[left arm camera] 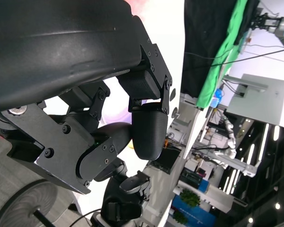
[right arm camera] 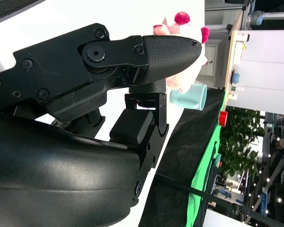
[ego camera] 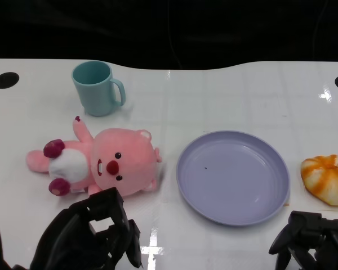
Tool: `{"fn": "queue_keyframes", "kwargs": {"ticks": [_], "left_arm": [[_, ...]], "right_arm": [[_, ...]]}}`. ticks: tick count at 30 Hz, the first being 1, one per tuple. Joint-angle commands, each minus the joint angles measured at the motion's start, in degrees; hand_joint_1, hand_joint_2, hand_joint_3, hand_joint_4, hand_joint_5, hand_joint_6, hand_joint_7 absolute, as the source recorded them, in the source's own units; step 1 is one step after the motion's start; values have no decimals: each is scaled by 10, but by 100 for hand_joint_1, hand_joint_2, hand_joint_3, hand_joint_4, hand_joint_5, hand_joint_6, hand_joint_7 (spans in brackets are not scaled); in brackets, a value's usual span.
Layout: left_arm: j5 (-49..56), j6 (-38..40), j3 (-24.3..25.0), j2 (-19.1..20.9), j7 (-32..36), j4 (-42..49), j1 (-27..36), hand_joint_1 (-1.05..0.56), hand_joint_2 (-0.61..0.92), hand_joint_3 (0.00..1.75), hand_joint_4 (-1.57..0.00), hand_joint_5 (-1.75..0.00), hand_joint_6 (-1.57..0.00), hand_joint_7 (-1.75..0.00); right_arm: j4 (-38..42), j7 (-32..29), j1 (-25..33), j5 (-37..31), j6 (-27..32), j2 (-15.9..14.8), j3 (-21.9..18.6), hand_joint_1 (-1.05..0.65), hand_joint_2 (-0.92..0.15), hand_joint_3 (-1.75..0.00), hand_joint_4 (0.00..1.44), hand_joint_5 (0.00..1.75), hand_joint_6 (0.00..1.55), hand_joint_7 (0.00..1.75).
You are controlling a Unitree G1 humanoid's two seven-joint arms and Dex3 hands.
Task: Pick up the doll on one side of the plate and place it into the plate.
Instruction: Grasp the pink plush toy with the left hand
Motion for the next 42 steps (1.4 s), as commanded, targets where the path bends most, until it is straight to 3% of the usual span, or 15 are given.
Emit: {"fn": "queue_keyframes", "kwargs": {"ticks": [1,4,7,13,17,24,32,36,42], "left_arm": [[-14,-10,12,2,-14,1,-6,-37,44,97,-79,-151,-73,-130],[-7,-26,19,-4,-7,-9,-6,-40,47,90,-73,-144,-69,-120],[23,-58,20,-5,8,-20,-7,-43,60,69,-69,-129,-70,-98],[79,-111,28,16,20,-37,-19,-47,88,24,-54,-101,-68,-40],[143,-185,34,33,26,-23,-36,-57,92,18,-43,-88,-58,-23],[243,-277,49,68,62,-9,-67,-66,92,16,-29,-74,-50,-13],[370,-299,54,119,115,-40,-86,-70,92,9,-12,-62,-38,-5],[479,-319,57,143,165,-53,-90,-66,92,7,-10,-60,-36,-3],[609,-284,49,173,205,-65,-105,-66,92,5,-7,-52,-35,-1]], "right_arm": [[-7,-2,0,3,2,-6,-5,-96,-92,-38,99,138,100,106],[-4,-1,-1,2,-1,-6,-5,-96,-92,-38,99,138,100,106],[-3,1,-2,4,0,-6,-5,-95,-92,-38,99,138,100,106],[-13,4,2,12,13,-3,-2,-95,-92,-38,99,137,100,106],[-17,4,4,12,17,-5,-2,-95,-92,-38,99,137,100,105],[-12,8,0,12,14,-4,-4,-95,-92,-38,99,138,100,105],[-8,7,0,12,12,-4,-4,-96,-92,-38,99,138,100,105],[-10,4,1,10,15,-4,-4,-96,-92,-37,100,138,100,105],[-9,-2,-2,4,10,-4,-5,-96,-92,-39,100,138,100,105]]}}
